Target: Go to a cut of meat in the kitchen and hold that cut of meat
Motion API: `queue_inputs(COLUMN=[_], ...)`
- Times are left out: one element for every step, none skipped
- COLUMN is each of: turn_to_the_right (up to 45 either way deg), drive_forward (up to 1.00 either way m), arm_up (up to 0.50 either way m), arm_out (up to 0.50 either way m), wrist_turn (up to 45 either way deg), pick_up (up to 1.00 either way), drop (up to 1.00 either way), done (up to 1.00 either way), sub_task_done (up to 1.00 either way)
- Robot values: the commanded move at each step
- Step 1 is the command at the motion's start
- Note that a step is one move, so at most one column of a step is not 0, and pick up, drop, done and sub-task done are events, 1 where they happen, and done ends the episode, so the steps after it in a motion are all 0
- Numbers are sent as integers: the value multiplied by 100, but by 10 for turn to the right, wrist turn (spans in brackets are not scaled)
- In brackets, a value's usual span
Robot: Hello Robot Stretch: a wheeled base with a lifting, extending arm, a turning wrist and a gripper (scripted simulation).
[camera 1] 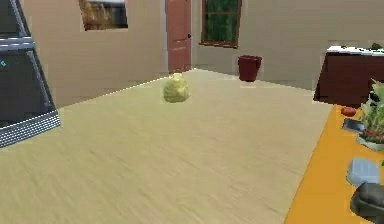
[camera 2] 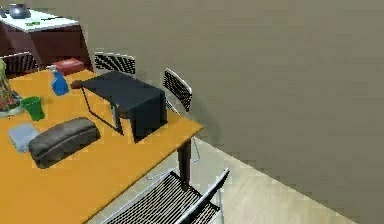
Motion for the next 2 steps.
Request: queue_inputs(turn_to_the_right=[-60,0], drive_forward=[0,60], arm_up=[0,0], arm_out=[0,0], wrist_turn=[0,0], pick_up=[0,0], drop=[0,0], done=[0,0], sub_task_done=[0,0])
